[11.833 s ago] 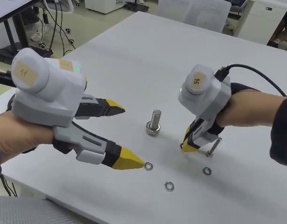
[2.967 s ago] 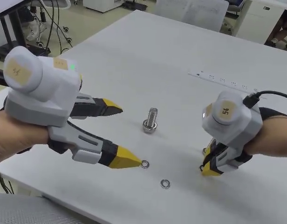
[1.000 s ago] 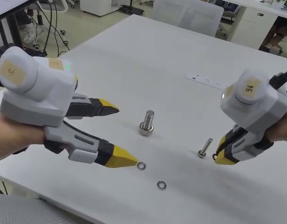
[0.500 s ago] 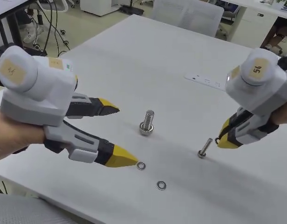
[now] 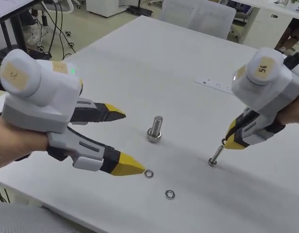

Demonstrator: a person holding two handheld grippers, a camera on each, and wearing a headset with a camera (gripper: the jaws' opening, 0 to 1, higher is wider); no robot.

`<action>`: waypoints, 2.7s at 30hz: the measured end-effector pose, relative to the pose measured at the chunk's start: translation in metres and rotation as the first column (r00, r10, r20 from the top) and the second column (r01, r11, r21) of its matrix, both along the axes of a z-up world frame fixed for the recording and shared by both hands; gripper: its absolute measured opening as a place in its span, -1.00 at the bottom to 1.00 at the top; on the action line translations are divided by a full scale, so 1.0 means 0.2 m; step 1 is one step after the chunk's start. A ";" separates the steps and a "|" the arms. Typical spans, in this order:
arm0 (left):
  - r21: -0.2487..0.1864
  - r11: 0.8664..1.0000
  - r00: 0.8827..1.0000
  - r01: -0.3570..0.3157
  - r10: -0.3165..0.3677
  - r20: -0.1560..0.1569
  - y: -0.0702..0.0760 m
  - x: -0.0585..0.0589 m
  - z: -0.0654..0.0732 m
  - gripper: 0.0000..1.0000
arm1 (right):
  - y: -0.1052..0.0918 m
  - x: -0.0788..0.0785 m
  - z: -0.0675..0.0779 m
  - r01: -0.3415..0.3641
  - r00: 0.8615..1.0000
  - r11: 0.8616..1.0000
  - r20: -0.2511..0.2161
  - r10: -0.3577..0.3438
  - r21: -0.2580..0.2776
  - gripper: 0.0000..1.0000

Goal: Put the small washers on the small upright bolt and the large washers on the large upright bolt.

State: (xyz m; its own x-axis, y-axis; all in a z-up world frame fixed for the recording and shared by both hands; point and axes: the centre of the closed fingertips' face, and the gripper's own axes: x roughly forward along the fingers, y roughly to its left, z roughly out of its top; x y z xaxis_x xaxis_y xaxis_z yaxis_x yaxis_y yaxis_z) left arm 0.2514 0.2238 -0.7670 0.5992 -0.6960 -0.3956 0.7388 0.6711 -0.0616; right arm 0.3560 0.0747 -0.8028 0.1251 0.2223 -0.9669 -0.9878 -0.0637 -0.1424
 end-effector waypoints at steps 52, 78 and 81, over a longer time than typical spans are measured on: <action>0.006 1.000 1.000 -0.006 0.006 -0.020 0.02 0.00 -0.03 0.51 | -0.01 0.02 -0.20 0.004 0.999 1.000 -0.051 -0.005 -0.023 -0.73; 0.011 1.000 1.000 -0.012 0.012 -0.024 0.03 0.00 -0.04 0.51 | 0.00 0.02 -0.31 0.008 0.997 0.999 -0.071 -0.010 -0.035 -0.73; 0.012 1.000 1.000 -0.012 0.012 -0.025 0.03 0.00 -0.04 0.51 | 0.00 0.02 -0.32 0.007 0.998 0.999 -0.070 -0.009 -0.035 -0.73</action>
